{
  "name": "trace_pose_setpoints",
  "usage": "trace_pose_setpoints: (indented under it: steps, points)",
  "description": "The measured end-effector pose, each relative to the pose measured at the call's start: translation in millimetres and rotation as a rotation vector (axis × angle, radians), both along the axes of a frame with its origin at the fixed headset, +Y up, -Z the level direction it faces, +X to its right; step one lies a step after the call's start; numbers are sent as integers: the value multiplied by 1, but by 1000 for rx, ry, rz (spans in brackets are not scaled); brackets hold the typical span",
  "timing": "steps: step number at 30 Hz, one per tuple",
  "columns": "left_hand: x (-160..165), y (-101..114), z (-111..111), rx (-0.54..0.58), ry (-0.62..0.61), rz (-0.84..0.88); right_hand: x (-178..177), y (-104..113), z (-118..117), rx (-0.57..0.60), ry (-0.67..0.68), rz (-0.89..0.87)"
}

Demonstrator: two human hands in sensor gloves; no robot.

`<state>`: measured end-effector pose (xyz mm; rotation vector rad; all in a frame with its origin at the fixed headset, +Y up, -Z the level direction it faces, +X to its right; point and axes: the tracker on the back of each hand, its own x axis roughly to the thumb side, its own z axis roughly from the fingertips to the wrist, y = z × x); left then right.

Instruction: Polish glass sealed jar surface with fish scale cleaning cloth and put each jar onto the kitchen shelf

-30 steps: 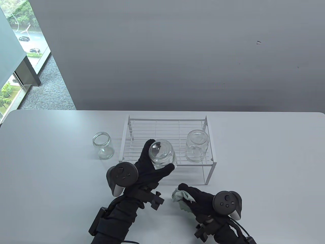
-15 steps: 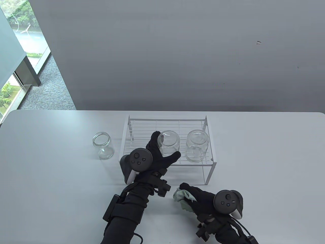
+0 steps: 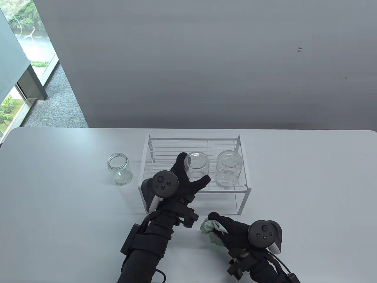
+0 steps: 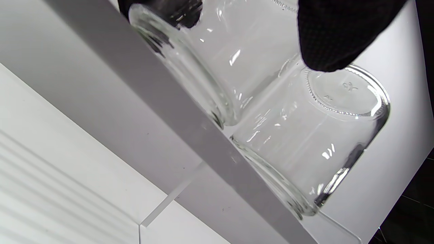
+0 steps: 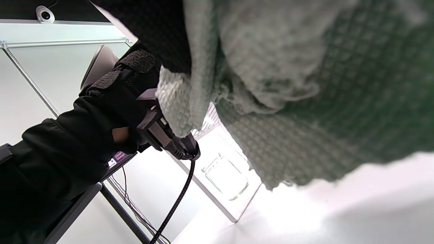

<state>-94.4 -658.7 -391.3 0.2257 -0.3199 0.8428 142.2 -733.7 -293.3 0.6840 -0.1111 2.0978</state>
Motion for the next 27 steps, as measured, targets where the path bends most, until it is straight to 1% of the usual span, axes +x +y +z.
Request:
trace_pose_setpoints:
  steps: [5,9,11,17,20,22,24,25,27]
  points:
    - [-1,-1,0,-19,-24,28,0,0,0,-2,0,1]
    - [-3,-1,2,-9,-34,41,0,0,0,-2,0,1]
    - [-5,2,3,4,-30,49,0,0,0,-5,3,4]
    - [-11,12,13,48,-68,16,0,0,0,-7,4,0]
    - [-19,19,20,92,-71,-16,0,0,1,-5,6,-2]
    - [-28,24,25,129,-52,-47,0,0,1,-3,5,-2]
    - [-38,28,29,129,-27,-64,0,1,1,-4,4,-3]
    - [-42,30,31,132,-23,-57,0,1,1,-3,3,-3]
    - [-56,34,35,173,2,-21,0,1,2,-2,2,-7]
